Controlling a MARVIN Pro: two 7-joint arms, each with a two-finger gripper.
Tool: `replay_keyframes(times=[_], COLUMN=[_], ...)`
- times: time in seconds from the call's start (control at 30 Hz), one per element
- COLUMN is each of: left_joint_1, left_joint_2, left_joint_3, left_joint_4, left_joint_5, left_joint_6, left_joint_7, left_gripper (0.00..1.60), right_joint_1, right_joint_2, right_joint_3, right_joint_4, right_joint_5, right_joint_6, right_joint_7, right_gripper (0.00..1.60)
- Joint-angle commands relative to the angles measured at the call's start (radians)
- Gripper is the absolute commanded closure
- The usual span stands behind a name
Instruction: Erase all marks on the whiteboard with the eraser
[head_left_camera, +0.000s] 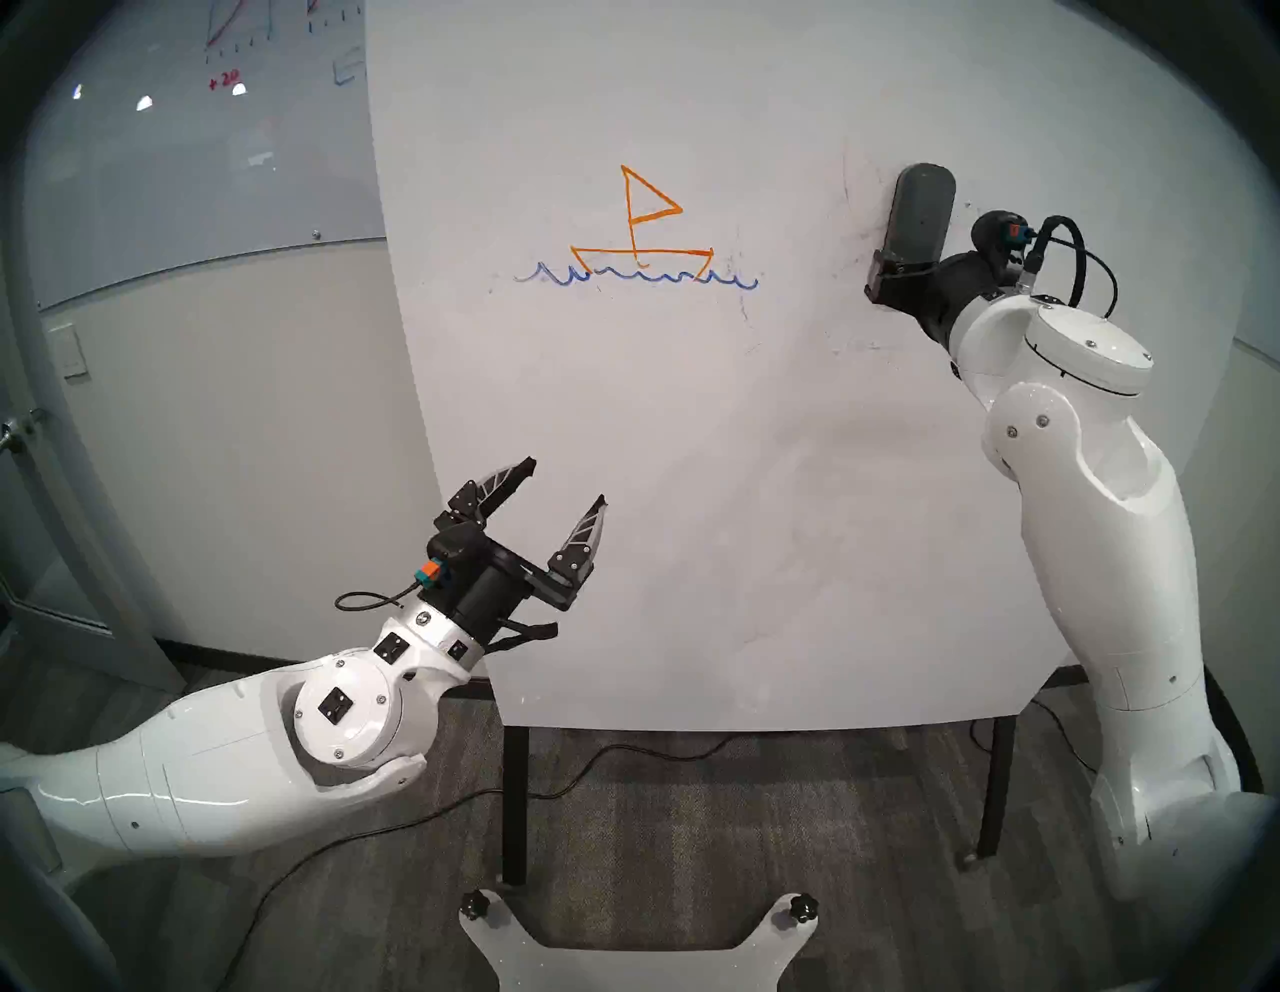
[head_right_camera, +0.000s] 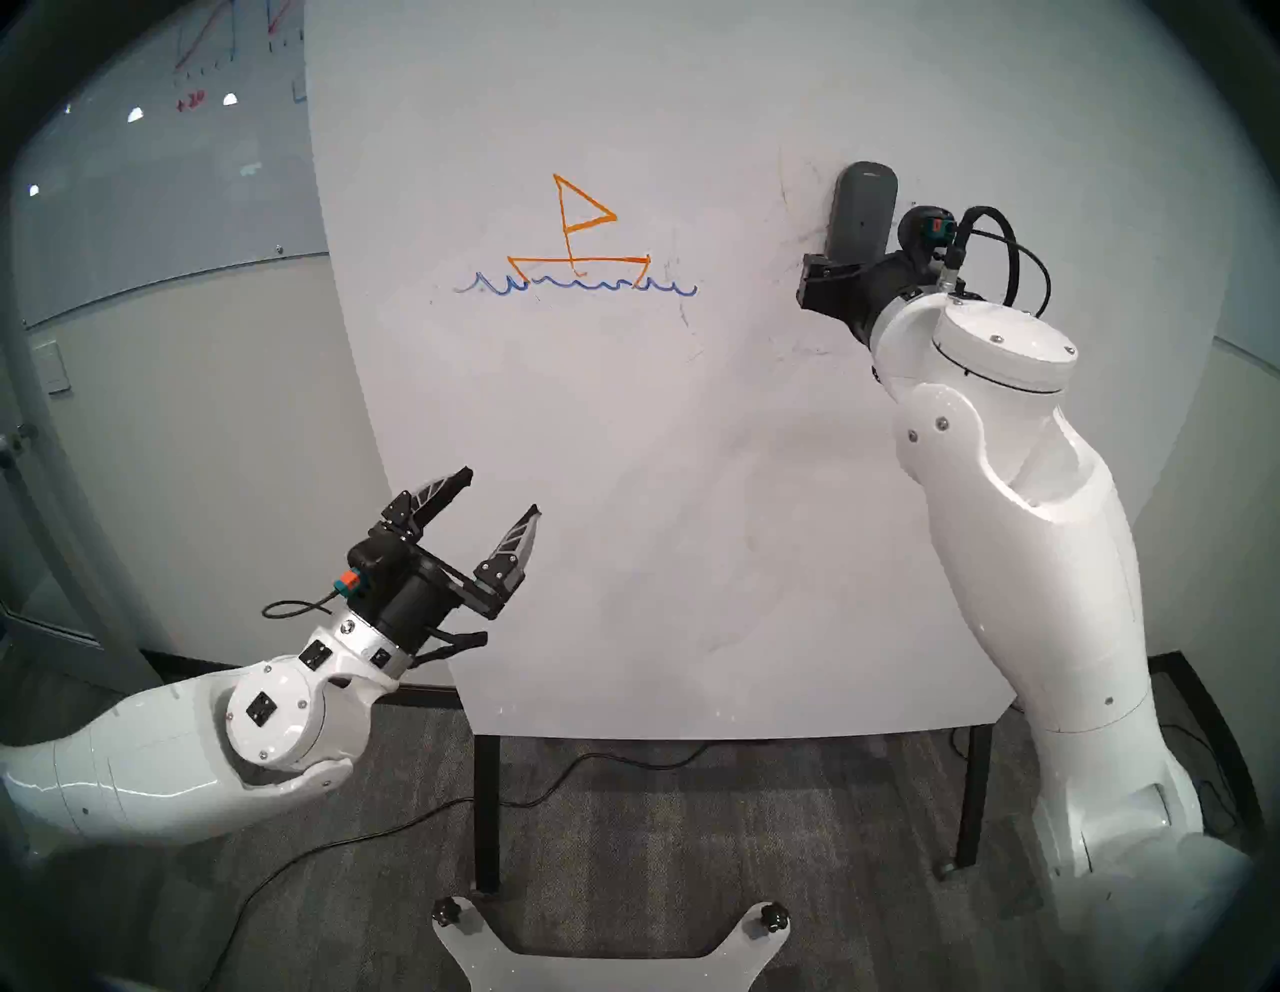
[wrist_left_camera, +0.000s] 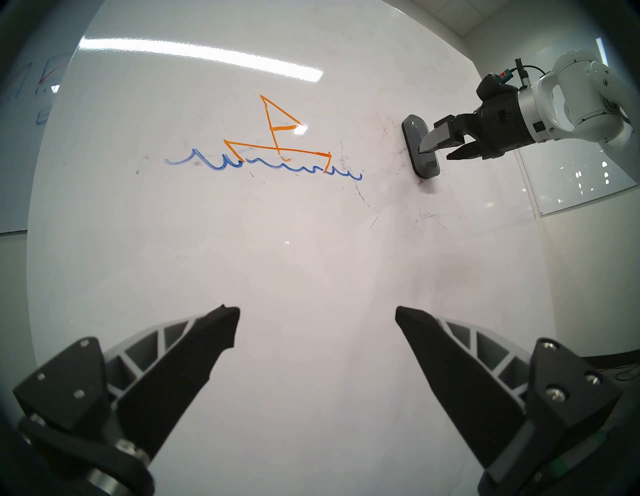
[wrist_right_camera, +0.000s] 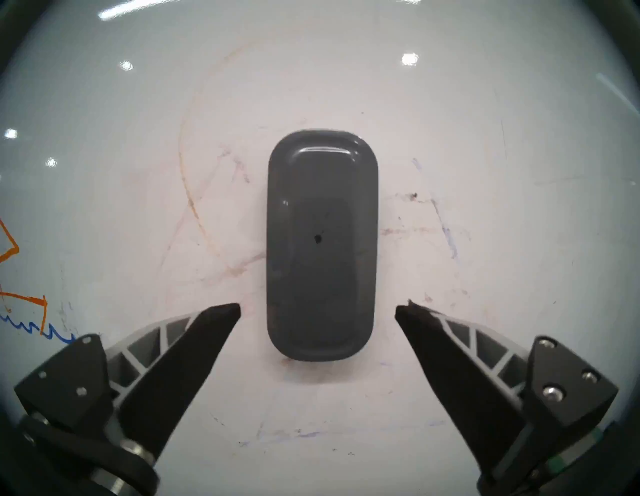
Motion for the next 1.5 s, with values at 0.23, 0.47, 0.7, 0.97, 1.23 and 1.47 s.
replay_keyframes(times=[0.23,0.47,0.7,0.97,1.23,1.47], left_joint_1=[-0.010,-0.011,-0.011,-0.011,-0.012,-0.012], left_joint_2=[0.001,0.001,0.001,0.001,0.001,0.001], left_joint_3=[-0.009,-0.008,-0.008,-0.008,-0.007,-0.007], left_joint_4=[-0.008,-0.008,-0.008,-0.008,-0.008,-0.008], left_joint_5=[-0.001,-0.001,-0.001,-0.001,-0.001,-0.001], left_joint_6=[-0.005,-0.005,-0.005,-0.005,-0.005,-0.005], left_joint_7=[-0.001,-0.001,0.000,0.000,0.000,0.000], left_gripper=[0.00,0.00,0.00,0.00,0.00,0.00], right_joint_1=[0.043,0.048,0.053,0.065,0.094,0.107], right_joint_2=[-0.009,-0.008,-0.006,-0.011,-0.032,-0.049], right_joint_3=[0.010,0.018,0.025,0.022,0.001,-0.018], right_joint_4=[-0.001,-0.002,-0.001,0.006,0.028,0.046], right_joint_5=[0.002,0.005,0.008,0.006,-0.005,-0.021], right_joint_6=[0.006,0.012,0.022,0.036,0.048,0.051], right_joint_7=[0.003,0.006,0.017,0.022,0.010,-0.007], right_gripper=[0.00,0.00,0.00,0.00,0.00,0.00])
